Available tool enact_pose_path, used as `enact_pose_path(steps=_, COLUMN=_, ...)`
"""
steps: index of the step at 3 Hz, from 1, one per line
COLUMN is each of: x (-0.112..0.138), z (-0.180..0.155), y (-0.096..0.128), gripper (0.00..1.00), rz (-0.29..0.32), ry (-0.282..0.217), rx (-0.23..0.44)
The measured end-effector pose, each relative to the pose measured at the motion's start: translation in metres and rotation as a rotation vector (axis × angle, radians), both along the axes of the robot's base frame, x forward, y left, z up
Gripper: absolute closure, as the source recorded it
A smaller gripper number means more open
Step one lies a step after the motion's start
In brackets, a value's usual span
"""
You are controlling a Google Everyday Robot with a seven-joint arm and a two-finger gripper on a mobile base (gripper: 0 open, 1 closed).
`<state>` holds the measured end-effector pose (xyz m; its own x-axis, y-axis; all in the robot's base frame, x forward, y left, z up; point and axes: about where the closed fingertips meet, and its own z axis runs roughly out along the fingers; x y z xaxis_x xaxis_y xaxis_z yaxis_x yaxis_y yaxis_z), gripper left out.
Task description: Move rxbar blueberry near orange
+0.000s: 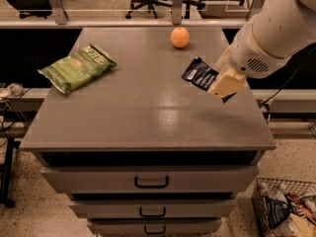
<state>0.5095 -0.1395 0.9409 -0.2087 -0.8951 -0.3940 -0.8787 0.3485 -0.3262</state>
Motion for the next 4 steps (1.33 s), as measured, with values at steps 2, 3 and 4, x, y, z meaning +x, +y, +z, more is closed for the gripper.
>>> enact_pose_path(steps=2, x=0.100, z=-0.012, y=-0.034, gripper=1.00, rz=-0.019, ry=-0.076, rx=0.086)
enact_pose_path(steps=3, x=0.162, z=-0.029, y=-0.054, gripper=1.00, rz=-0.026, ry=-0.083, rx=0.104)
enact_pose_path(steps=4, x=0.213, z=-0.037, y=-0.067, gripper=1.00, rz=-0.041, ry=-0.097, rx=0.115)
